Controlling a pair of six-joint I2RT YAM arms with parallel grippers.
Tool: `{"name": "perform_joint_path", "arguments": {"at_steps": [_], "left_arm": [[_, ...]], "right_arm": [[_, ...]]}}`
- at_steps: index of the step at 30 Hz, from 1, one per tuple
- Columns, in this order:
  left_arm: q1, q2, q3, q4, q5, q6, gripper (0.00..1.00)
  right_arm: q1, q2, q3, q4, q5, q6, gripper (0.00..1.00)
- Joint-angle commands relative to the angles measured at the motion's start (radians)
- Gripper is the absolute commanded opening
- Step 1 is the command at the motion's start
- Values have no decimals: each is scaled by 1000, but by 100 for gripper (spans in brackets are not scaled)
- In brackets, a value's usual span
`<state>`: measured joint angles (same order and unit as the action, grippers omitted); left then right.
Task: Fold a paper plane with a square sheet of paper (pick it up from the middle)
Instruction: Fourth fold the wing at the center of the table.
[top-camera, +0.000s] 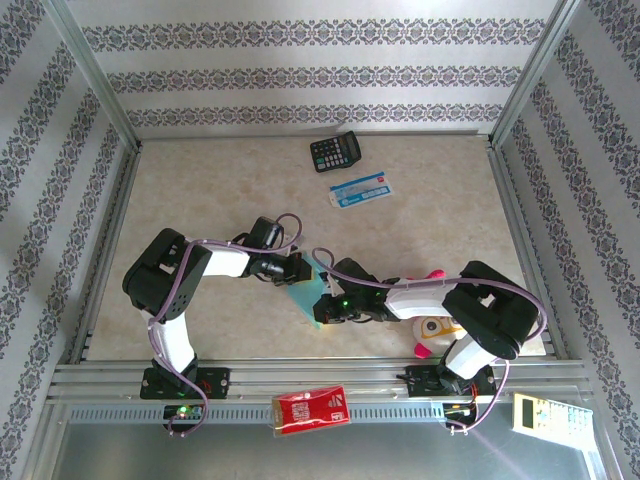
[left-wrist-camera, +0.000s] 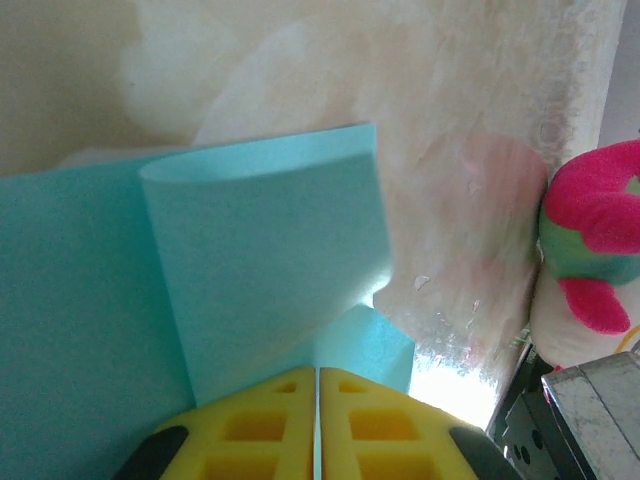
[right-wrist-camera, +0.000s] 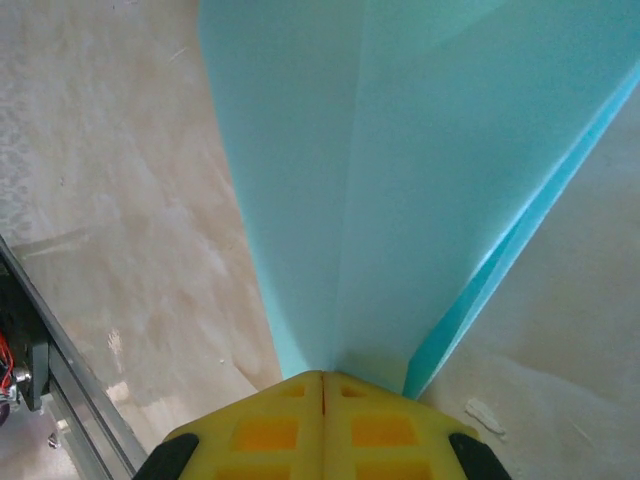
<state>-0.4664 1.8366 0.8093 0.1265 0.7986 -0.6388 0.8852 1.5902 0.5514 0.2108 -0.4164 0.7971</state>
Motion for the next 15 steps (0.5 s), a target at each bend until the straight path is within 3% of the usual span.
{"name": "perform_joint_path", "arguments": {"at_steps": [1, 8, 11, 15], "left_arm": [[26, -36, 13, -112, -123, -6, 17], [25, -189, -9, -114, -101, -64, 28], [22, -248, -66, -86, -101, -111, 27], [-12, -294, -149, -29, -106, -175, 18]], "right_arm": [[-3, 26, -58, -100, 51, 28, 2], [-2, -5, -83, -100, 77, 82, 1], [-2, -6, -85, -95, 81, 97, 1], [-2, -1, -85, -88, 81, 100, 1]]}}
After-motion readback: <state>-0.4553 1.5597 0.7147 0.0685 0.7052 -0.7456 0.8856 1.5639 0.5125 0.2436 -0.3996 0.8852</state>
